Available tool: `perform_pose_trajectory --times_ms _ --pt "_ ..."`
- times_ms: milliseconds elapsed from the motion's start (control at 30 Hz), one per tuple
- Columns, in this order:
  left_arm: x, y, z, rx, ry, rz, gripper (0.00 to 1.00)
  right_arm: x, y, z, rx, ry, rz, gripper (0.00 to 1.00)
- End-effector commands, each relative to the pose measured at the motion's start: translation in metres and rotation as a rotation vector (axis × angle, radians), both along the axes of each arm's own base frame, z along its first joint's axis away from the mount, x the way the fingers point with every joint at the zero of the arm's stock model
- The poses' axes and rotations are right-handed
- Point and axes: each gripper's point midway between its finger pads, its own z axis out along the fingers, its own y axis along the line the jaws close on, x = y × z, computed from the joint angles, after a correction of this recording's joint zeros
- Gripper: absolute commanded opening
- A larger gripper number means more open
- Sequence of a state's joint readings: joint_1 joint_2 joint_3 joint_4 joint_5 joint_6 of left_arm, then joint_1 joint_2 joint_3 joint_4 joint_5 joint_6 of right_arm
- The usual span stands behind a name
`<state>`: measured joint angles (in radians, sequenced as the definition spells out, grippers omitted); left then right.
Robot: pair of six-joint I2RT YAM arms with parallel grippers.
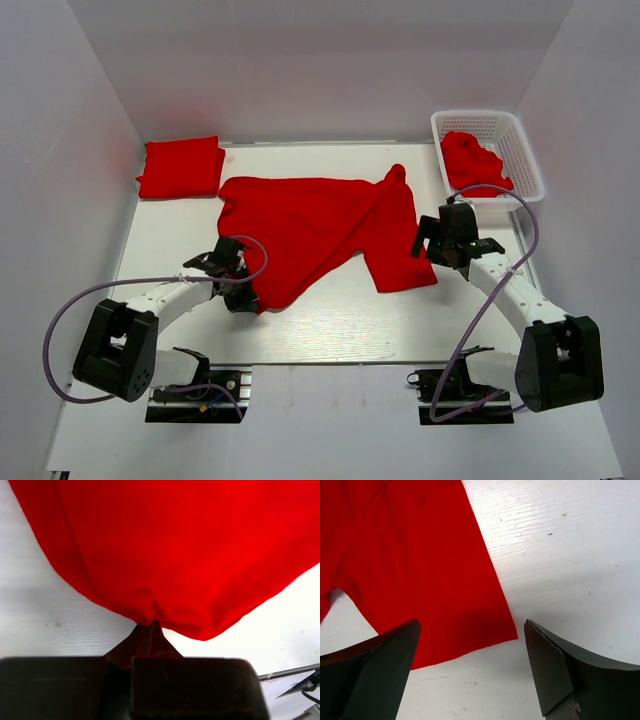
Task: Fold and stack the t-shirts
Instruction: Flatten out the tshirt
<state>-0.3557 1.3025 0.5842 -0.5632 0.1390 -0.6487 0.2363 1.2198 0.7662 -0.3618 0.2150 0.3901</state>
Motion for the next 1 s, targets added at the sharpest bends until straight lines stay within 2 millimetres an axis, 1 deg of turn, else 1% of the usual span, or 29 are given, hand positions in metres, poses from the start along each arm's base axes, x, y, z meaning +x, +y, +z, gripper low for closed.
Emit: perform_pose_trajectory --times_ms 0,33,100,167,200,400,567,633,700,833,867,933,967 --pt "-0.003 0.012 -0.012 0.057 -0.028 0.009 0.0 -0.003 0.002 -0.006 0.031 0.017 -0.004 0.9" --pt "-0.002 0.012 -0.01 0.053 -0.038 0.01 0.0 -0.004 0.001 -0.007 0.032 0.024 -0.007 0.9" --pt "0.004 0.012 -0.005 0.055 -0.061 0.014 0.0 -0.012 0.001 -0.013 0.038 0.064 -0.015 0.9" --pt "0.001 0.015 -0.004 0.071 -0.06 0.01 0.0 -0.02 -0.001 -0.022 0.044 0.09 -0.025 0.9" --pt "0.005 0.014 -0.002 0.068 -0.069 0.01 0.0 -0.025 0.0 -0.029 0.054 0.11 -0.031 0.9" --pt "0.002 0.016 -0.002 0.077 -0.064 -0.008 0.0 -0.025 0.003 -0.043 0.074 0.152 -0.05 0.9" --pt "0.003 0.017 -0.002 0.085 -0.067 -0.005 0.0 -0.027 -0.004 -0.058 0.044 0.172 -0.1 0.9" --pt "0.005 0.015 0.0 0.07 -0.081 -0.007 0.0 -0.029 -0.008 -0.066 0.03 0.181 -0.119 0.89" --pt "0.005 0.015 0.0 0.066 -0.093 -0.006 0.0 -0.019 -0.005 -0.065 0.046 0.133 -0.117 0.87" --pt "0.006 0.014 0.003 0.062 -0.104 -0.006 0.0 -0.021 -0.01 -0.077 0.021 0.156 -0.144 0.86" --pt "0.004 0.015 0.002 0.062 -0.103 -0.006 0.0 -0.02 -0.011 -0.079 0.017 0.159 -0.143 0.84" --pt "0.005 0.015 0.004 0.058 -0.113 -0.005 0.0 -0.021 -0.01 -0.085 0.012 0.169 -0.144 0.81" --pt "0.005 0.015 0.004 0.058 -0.113 -0.005 0.0 -0.023 -0.01 -0.089 0.01 0.184 -0.139 0.81"
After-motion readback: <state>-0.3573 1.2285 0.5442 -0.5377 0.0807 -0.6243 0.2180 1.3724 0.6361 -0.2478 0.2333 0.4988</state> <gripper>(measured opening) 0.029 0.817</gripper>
